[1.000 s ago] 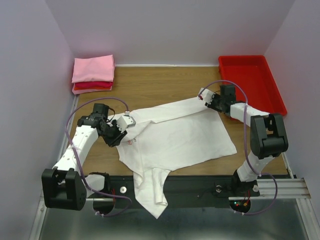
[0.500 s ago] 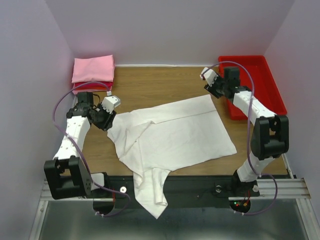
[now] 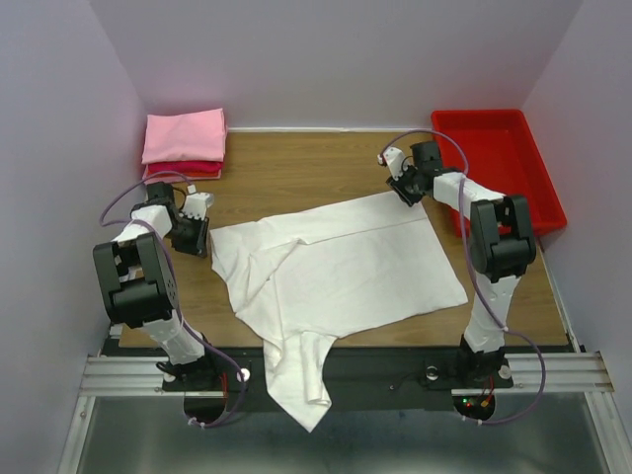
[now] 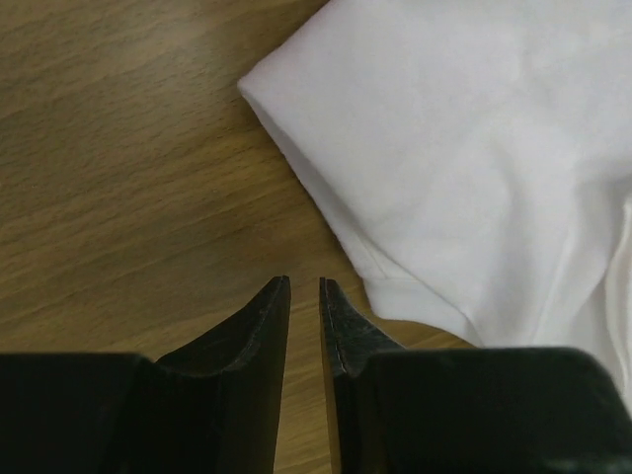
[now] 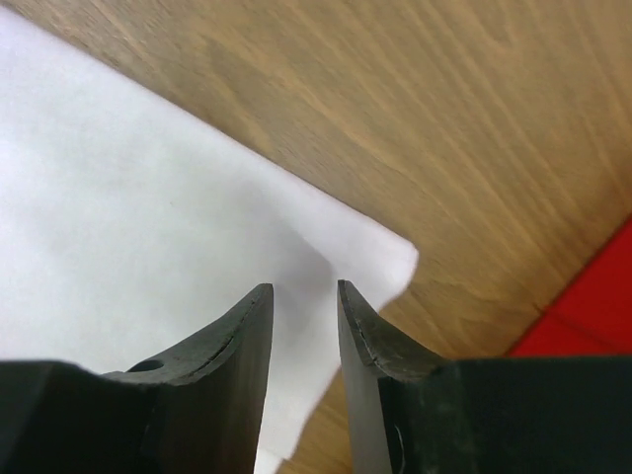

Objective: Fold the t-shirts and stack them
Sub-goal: Fold the tshirt

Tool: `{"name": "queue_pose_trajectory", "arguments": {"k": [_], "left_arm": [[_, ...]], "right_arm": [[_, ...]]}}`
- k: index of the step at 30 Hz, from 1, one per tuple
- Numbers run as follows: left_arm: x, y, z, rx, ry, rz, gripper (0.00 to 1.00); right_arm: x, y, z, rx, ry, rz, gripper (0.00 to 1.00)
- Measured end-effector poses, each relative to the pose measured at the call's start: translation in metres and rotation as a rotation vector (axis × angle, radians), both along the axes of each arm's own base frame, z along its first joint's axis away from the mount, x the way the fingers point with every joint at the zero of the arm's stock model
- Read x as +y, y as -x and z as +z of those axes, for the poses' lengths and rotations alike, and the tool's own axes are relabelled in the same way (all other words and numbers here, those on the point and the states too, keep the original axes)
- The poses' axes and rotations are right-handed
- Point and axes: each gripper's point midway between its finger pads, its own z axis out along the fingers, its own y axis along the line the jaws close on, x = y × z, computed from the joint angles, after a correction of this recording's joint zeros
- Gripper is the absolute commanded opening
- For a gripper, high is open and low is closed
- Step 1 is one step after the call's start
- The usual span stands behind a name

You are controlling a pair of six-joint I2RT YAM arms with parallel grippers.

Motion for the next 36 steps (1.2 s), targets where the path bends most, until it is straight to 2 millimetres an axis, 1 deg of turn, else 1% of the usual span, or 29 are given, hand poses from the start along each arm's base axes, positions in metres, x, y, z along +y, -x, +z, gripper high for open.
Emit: {"name": "queue_pose_trajectory", "arguments": {"k": [3,6,8,12,16,19,21,22,24,25,26,32,36], "left_arm": [[0.0,0.004,-0.011,0.042,0.015,0.007,0.34],[-0.004,0.003,-0.014,0.057,0.041,-0.001,0.38],[-0.007,0.001,-0.015,0.057,0.055,-0.006,0.4],[-0.012,-0.004,-0.016,0.057,0.09,-0.011,0.4],[-0.015,-0.007,-0.016,0.057,0.115,-0.012,0.41],[-0.017,-0.009,-0.016,0.055,0.13,-0.013,0.41],[-0.018,-0.009,-0.016,0.054,0.135,-0.014,0.37],[-0.018,-0.009,-0.016,0.056,0.136,-0.013,0.3],[-0.018,-0.01,-0.017,0.056,0.138,-0.012,0.19],[-0.018,-0.01,-0.018,0.056,0.139,-0.012,0.06],[-0.018,-0.011,-0.018,0.056,0.136,-0.01,0.0],[-0.011,-0.011,-0.019,0.064,0.1,0.011,0.0],[0.005,-0.012,-0.019,0.065,0.036,0.042,0.0]], "right_arm": [[0.005,0.001,-0.014,0.031,0.01,-0.001,0.38],[0.007,-0.004,-0.021,0.039,0.014,-0.008,0.38],[0.006,-0.009,-0.02,0.031,0.016,-0.018,0.38],[0.004,-0.012,-0.017,0.021,0.026,-0.03,0.37],[0.003,-0.013,-0.022,0.027,0.033,-0.034,0.37],[0.002,-0.014,-0.021,0.024,0.036,-0.037,0.37],[0.002,-0.014,-0.021,0.024,0.039,-0.039,0.37],[0.001,-0.014,-0.021,0.023,0.04,-0.04,0.37],[0.001,-0.014,-0.022,0.023,0.044,-0.043,0.37],[0.0,-0.015,-0.022,0.023,0.046,-0.045,0.37],[0.0,-0.016,-0.022,0.021,0.049,-0.047,0.37],[-0.005,-0.026,-0.021,0.002,0.076,-0.064,0.36],[-0.007,-0.031,-0.021,-0.012,0.09,-0.077,0.36]]}}
